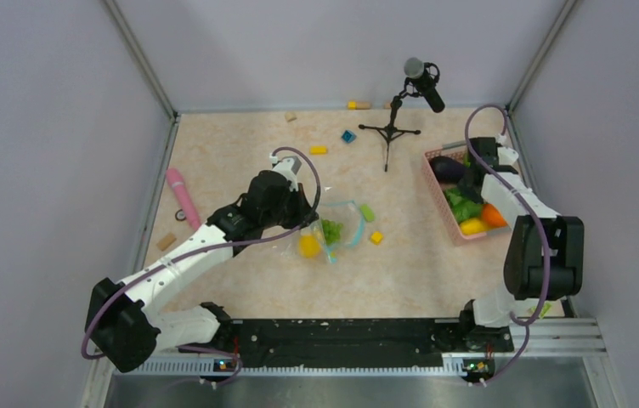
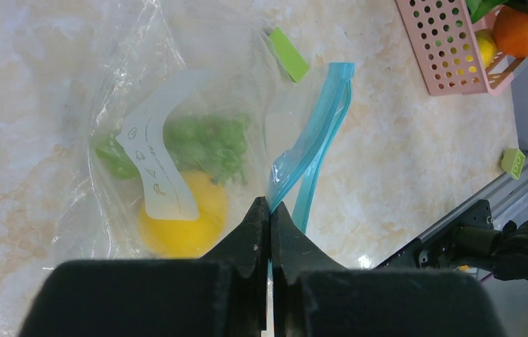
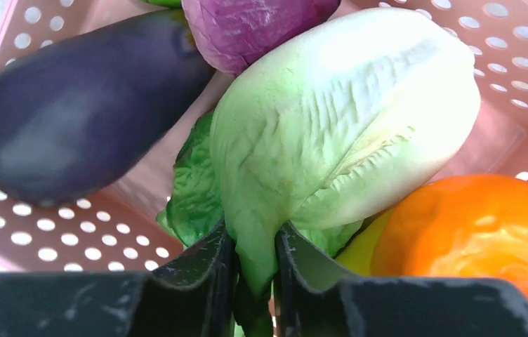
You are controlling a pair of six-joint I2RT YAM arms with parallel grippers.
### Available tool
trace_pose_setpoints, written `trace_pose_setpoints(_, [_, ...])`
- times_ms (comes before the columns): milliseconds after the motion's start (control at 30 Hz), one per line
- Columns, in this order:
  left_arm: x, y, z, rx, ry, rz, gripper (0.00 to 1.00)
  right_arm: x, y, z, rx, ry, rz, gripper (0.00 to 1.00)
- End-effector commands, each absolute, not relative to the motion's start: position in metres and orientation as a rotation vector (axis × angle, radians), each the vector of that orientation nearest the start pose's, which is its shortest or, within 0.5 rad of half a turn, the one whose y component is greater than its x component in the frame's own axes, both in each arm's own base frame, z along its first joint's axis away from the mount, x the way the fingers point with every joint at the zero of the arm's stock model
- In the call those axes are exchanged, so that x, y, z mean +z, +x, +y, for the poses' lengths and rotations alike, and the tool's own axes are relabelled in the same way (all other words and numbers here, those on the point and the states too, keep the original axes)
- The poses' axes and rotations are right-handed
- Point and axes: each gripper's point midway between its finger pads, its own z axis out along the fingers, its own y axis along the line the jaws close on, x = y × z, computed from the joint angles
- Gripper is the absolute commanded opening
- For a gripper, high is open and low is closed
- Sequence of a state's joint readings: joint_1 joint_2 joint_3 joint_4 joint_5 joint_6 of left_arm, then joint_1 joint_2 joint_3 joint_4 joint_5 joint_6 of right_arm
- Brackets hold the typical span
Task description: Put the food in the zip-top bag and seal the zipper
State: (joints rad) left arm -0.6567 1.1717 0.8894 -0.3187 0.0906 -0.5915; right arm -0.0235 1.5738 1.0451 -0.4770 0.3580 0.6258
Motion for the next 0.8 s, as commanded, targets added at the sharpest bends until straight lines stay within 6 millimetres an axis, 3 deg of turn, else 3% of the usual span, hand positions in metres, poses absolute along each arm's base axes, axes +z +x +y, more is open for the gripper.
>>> trace_pose_setpoints(0, [0.201, 0.260, -0.254, -0.834, 0.144, 2.225, 0.00, 0.122, 0.379, -0.046, -0.094, 0.921, 2.144, 0.15])
trace_pose_setpoints(233, [0.205, 0.259, -0.254, -0.854, 0.137, 2.202, 0.00, 0.200, 0.350, -0.045, -0.040, 0.791, 1.999, 0.08])
trace_pose_setpoints(400, [0.205, 0.258, -0.255, -0.864, 0.137, 2.201, 0.00, 0.251, 0.335, -0.016, 0.151, 0.585, 1.900, 0.06])
trace_pose_setpoints(533, [0.205, 0.256, -0.257, -0.887, 0.138, 2.202, 0.00, 0.277, 0.321, 0.006, 0.269, 0.453, 1.842, 0.06])
trace_pose_setpoints(633, [0.205, 0.255, -0.257, -0.889, 0.135, 2.202, 0.00, 0.296, 0.305, 0.054, 0.511, 0.192, 1.826, 0.00])
trace_pose_setpoints(700, [0.206, 0.255, -0.257, -0.894, 0.135, 2.198, 0.00, 0.304, 0.275, 0.108, 0.809, -0.100, 1.808, 0.00])
trace_pose_setpoints(767, [0.208, 0.253, -0.257, -0.895, 0.137, 2.196, 0.00, 0.305, 0.247, 0.139, 0.986, -0.262, 1.777, 0.00])
